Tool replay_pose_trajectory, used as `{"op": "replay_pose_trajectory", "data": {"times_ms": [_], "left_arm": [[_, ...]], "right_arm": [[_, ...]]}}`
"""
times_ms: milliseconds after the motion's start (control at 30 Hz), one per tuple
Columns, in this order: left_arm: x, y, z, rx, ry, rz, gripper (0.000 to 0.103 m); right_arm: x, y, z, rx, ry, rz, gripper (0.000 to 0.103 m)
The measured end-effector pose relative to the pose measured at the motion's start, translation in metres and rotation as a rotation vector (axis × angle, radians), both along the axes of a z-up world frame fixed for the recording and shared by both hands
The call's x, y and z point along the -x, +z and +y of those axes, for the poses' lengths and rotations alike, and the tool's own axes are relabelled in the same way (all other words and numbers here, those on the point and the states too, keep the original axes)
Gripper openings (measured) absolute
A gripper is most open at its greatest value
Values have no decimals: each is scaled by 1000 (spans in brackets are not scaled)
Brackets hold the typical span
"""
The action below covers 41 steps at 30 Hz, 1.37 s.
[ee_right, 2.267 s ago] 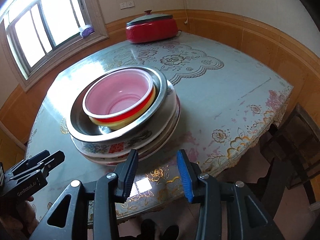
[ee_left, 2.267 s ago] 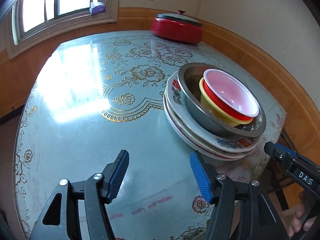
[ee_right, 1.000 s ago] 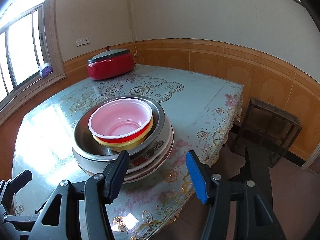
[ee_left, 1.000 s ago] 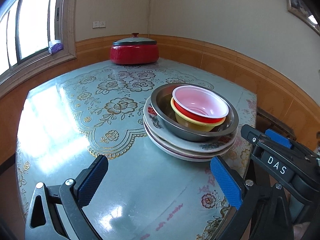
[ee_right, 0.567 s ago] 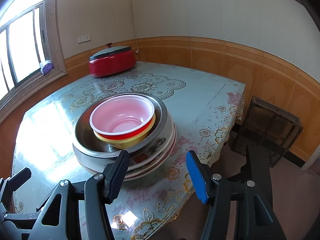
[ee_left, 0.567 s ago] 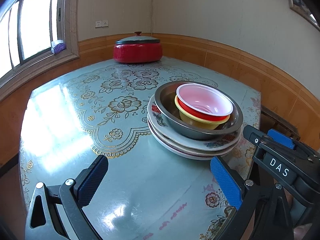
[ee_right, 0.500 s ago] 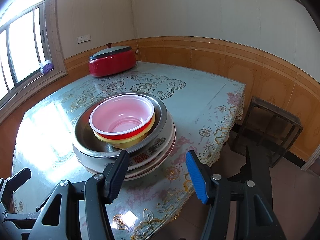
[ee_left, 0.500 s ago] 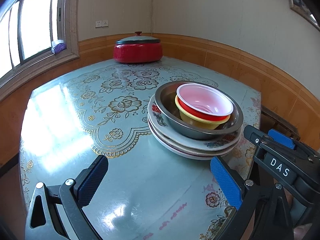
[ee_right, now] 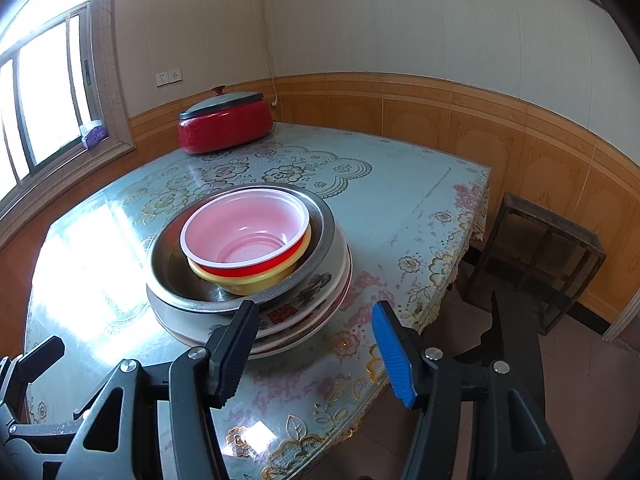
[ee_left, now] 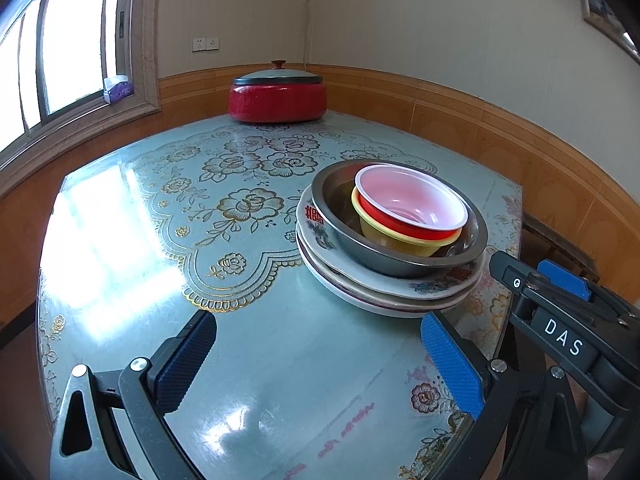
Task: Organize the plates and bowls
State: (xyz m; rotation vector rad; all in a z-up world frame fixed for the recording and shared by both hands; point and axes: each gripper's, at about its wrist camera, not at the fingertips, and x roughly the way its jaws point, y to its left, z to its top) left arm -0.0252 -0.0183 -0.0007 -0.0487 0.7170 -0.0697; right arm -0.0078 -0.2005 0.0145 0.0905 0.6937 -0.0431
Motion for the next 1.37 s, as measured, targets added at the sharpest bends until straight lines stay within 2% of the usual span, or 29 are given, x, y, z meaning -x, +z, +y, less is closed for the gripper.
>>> {"op": "replay_pose_trajectory", "data": {"times_ms": [1100,1367], "left_arm": [[0,-3,-2,-7,10,11,103],[3,-1,2,17,14,-6,103]], "right_arm": [[-2,-2,2,-3,18,9,60],[-3,0,-1,-9,29,-2,59]]}}
